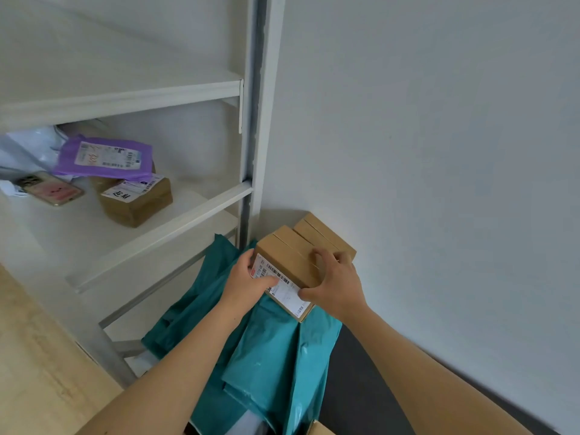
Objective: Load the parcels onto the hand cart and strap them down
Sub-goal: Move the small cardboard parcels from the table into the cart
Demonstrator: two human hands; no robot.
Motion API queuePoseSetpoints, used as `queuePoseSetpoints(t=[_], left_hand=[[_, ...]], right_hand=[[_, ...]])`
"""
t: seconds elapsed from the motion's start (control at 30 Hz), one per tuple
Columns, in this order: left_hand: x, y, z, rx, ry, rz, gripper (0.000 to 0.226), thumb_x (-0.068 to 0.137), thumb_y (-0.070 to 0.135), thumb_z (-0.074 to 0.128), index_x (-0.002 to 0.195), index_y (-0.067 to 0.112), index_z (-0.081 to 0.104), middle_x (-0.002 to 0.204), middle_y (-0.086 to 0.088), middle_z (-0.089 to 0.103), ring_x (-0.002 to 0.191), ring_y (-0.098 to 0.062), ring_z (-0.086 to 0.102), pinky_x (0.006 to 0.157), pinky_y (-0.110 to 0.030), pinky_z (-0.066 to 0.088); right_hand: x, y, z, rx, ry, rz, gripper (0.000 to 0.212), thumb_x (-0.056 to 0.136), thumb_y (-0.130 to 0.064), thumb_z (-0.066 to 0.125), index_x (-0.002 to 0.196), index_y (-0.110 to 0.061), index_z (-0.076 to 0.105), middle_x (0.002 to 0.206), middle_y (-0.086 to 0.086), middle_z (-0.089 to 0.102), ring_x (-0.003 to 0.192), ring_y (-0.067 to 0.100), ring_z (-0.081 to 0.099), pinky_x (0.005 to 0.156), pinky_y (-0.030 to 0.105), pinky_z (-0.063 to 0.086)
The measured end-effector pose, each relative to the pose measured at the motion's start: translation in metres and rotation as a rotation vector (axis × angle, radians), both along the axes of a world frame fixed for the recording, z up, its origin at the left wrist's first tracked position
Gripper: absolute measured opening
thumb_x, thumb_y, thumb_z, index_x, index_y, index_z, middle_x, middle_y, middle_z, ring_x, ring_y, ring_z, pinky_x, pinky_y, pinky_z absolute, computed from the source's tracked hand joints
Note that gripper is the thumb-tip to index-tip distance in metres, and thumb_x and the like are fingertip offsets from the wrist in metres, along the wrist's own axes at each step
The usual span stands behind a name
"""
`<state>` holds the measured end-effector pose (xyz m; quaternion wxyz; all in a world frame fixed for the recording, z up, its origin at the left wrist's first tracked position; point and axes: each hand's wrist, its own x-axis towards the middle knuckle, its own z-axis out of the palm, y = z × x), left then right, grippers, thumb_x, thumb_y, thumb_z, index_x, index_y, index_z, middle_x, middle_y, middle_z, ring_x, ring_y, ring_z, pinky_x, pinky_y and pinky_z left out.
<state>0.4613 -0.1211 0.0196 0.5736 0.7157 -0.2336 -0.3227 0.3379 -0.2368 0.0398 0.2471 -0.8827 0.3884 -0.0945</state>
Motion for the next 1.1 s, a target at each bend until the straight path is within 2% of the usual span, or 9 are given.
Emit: queuePoseSetpoints(t=[0.07, 0.13, 0.2, 0.27, 0.4, 0.57, 0.9, 1.03, 1.1], left_hand=[[-0.001, 0.000, 0.002, -0.057, 0.013, 0.066, 0.066, 0.085, 0.009, 0.065, 0.142, 0.015, 0.033, 0.121, 0.004, 0.052, 0.093, 0.005, 0.049, 0.072, -0.003, 0.040], [-0.003, 0.000, 0.003, -0.116, 0.024, 0.153, 0.064, 0.089, 0.023, 0.061, 0.145, 0.020, 0.029, 0.141, 0.000, 0.041, 0.118, -0.005, 0.043, 0.093, -0.017, 0.032], [-0.007, -0.002, 0.002, -0.172, 0.064, 0.212, 0.062, 0.092, 0.033, 0.056, 0.146, 0.022, 0.028, 0.147, -0.001, 0.035, 0.132, -0.013, 0.037, 0.099, -0.026, 0.029], [-0.017, -0.006, 0.002, -0.199, 0.098, 0.222, 0.064, 0.093, 0.038, 0.054, 0.147, 0.021, 0.024, 0.148, -0.002, 0.035, 0.134, -0.017, 0.036, 0.101, -0.028, 0.028], [-0.051, -0.016, 0.005, -0.222, 0.218, 0.156, 0.068, 0.092, 0.040, 0.055, 0.148, 0.022, 0.021, 0.145, -0.001, 0.040, 0.132, -0.016, 0.039, 0.110, -0.038, 0.031], [-0.108, -0.021, 0.009, -0.217, 0.326, -0.044, 0.047, 0.092, 0.041, 0.052, 0.136, 0.026, 0.042, 0.127, 0.003, 0.058, 0.118, -0.017, 0.052, 0.101, -0.044, 0.042], [-0.287, -0.021, 0.027, -0.163, 0.383, -0.365, 0.049, 0.084, 0.049, 0.056, 0.129, 0.032, 0.046, 0.117, 0.000, 0.064, 0.105, -0.022, 0.062, 0.092, -0.047, 0.050], [-0.377, -0.023, 0.029, -0.141, 0.353, -0.477, 0.052, 0.081, 0.046, 0.061, 0.129, 0.031, 0.047, 0.120, 0.002, 0.064, 0.107, -0.021, 0.061, 0.094, -0.048, 0.048], [-0.424, -0.022, 0.027, -0.131, 0.342, -0.530, 0.046, 0.084, 0.042, 0.061, 0.127, 0.031, 0.050, 0.119, 0.004, 0.064, 0.107, -0.020, 0.061, 0.095, -0.048, 0.048]], right_hand=[[-0.002, 0.002, 0.005, 0.048, -0.036, -0.022, 0.075, 0.066, -0.036, 0.074, 0.131, -0.032, 0.037, 0.119, -0.004, 0.035, 0.104, 0.016, 0.045, 0.080, 0.028, 0.051], [-0.009, 0.003, 0.009, 0.120, -0.104, -0.067, 0.074, 0.065, -0.034, 0.076, 0.130, -0.033, 0.041, 0.118, -0.004, 0.036, 0.102, 0.016, 0.048, 0.076, 0.024, 0.049], [-0.018, 0.004, 0.013, 0.199, -0.167, -0.113, 0.071, 0.066, -0.033, 0.078, 0.128, -0.033, 0.042, 0.116, -0.004, 0.037, 0.100, 0.015, 0.049, 0.070, 0.016, 0.044], [-0.032, 0.005, 0.015, 0.287, -0.213, -0.164, 0.069, 0.066, -0.035, 0.079, 0.125, -0.034, 0.043, 0.117, -0.002, 0.043, 0.098, 0.013, 0.053, 0.064, 0.012, 0.041], [-0.069, 0.007, 0.020, 0.504, -0.374, -0.293, 0.057, 0.071, -0.031, 0.079, 0.118, -0.033, 0.045, 0.113, 0.000, 0.059, 0.090, 0.011, 0.062, 0.064, 0.016, 0.050], [-0.133, 0.020, 0.025, 0.709, -0.495, -0.443, 0.056, 0.075, -0.032, 0.077, 0.123, -0.028, 0.049, 0.106, 0.003, 0.069, 0.092, 0.016, 0.067, 0.072, 0.026, 0.056], [-0.322, 0.056, 0.036, 0.721, -0.601, -0.557, 0.057, 0.078, -0.031, 0.075, 0.128, -0.026, 0.049, 0.107, 0.003, 0.070, 0.098, 0.017, 0.066, 0.088, 0.034, 0.054], [-0.418, 0.075, 0.030, 0.679, -0.605, -0.638, 0.060, 0.079, -0.034, 0.072, 0.134, -0.025, 0.048, 0.116, -0.002, 0.064, 0.105, 0.013, 0.059, 0.087, 0.029, 0.043], [-0.468, 0.084, 0.025, 0.655, -0.600, -0.678, 0.061, 0.080, -0.033, 0.072, 0.135, -0.024, 0.049, 0.114, -0.002, 0.065, 0.104, 0.013, 0.061, 0.086, 0.028, 0.045]])
